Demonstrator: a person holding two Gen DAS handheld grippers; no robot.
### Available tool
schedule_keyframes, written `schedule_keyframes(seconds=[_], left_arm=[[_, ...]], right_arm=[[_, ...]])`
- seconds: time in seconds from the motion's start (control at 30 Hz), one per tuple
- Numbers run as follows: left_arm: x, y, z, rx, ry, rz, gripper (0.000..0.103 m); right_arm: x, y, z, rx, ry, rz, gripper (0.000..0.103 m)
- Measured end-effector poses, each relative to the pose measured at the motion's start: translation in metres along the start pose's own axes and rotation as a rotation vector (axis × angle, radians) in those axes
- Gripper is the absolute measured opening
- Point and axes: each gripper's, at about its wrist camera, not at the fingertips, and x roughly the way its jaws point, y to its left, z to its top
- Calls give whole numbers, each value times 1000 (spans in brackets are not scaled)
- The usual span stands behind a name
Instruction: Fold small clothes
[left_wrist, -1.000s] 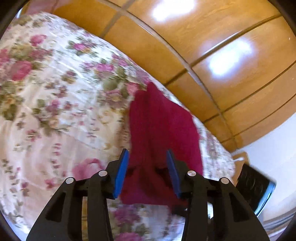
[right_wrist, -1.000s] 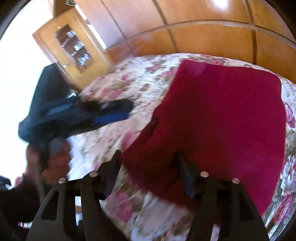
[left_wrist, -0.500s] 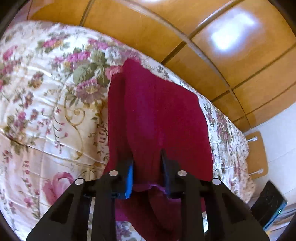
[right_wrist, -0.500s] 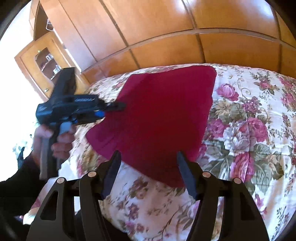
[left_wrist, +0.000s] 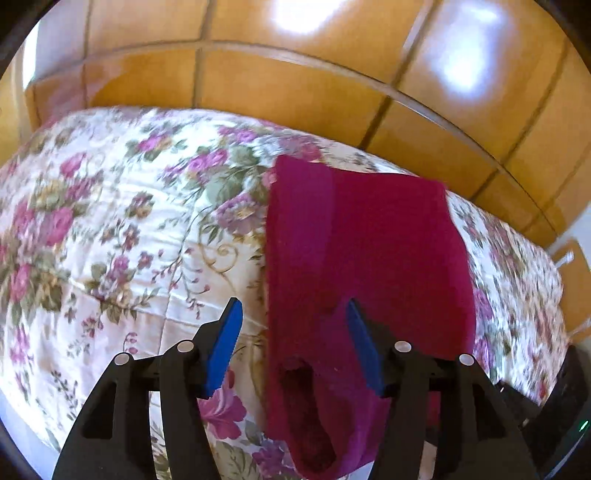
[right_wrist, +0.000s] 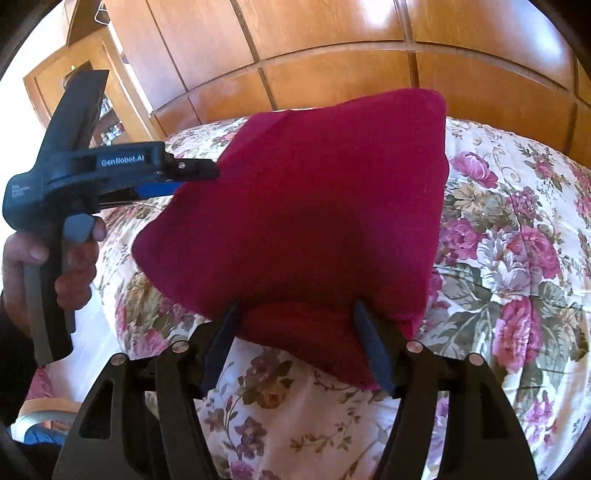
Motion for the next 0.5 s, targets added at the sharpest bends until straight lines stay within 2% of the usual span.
schedule_keyframes(seconds=[0.1, 0.13, 0.3, 0.5], left_arm=[[3, -12, 1, 66, -21, 12, 66], [5, -14, 1, 82, -28, 16, 68], [10, -20, -3, 137, -39, 21, 68], [17, -15, -4, 137, -38, 3, 68]], right_arm=[[-15, -6, 3, 42, -2, 79, 91], [-21, -12, 0, 58, -8, 98, 92], [-34, -51, 13, 191, -40, 99, 94], [-19, -91, 37, 328, -52, 136, 94]])
